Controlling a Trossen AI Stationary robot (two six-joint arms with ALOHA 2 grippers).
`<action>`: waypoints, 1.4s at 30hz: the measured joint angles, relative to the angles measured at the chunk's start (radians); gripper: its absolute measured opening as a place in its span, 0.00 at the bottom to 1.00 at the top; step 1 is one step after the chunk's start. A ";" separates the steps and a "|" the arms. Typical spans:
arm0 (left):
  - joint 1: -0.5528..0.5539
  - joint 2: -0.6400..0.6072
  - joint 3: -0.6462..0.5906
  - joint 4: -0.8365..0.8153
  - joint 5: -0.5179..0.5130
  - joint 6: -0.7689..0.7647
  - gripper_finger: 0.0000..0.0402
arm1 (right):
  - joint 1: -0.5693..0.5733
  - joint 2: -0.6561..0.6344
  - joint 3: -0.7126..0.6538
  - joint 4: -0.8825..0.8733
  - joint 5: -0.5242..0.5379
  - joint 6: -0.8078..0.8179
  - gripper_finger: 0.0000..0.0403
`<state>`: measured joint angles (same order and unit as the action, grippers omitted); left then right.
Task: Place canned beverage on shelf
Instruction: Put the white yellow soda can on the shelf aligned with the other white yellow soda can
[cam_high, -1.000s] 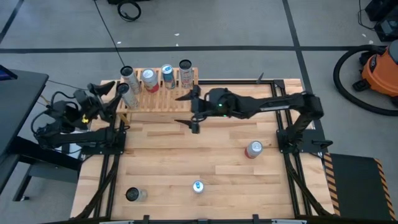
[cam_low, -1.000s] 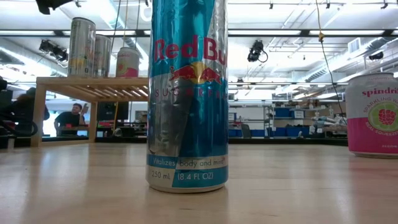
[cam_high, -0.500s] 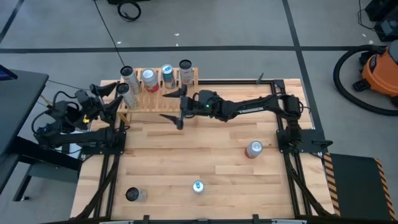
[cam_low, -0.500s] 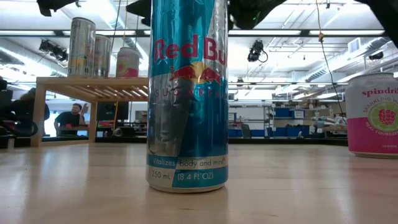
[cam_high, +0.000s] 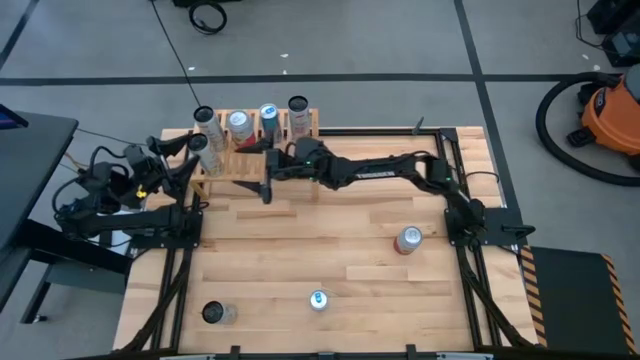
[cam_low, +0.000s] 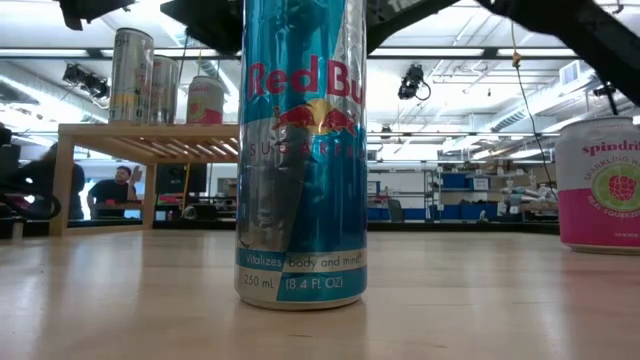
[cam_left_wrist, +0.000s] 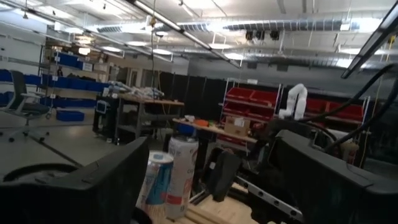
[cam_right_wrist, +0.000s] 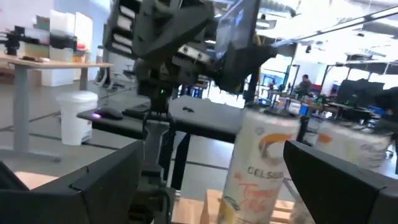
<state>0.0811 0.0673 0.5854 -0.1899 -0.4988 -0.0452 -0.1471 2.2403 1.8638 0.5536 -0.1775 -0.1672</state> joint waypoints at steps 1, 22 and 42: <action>0.000 0.000 0.000 -0.010 0.000 -0.008 0.89 | -0.002 0.022 0.030 -0.011 0.000 0.000 0.98; 0.000 -0.001 0.295 -0.611 -0.059 -0.194 0.89 | -0.040 0.148 0.233 -0.107 -0.060 0.018 0.98; 0.000 0.150 0.273 -0.831 -0.195 -0.341 0.89 | -0.045 0.148 0.233 -0.080 -0.128 0.010 0.98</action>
<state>0.0814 0.2174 0.8585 -1.0214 -0.6934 -0.3863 -0.1917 2.3886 2.0964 0.4736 -0.3054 -0.1570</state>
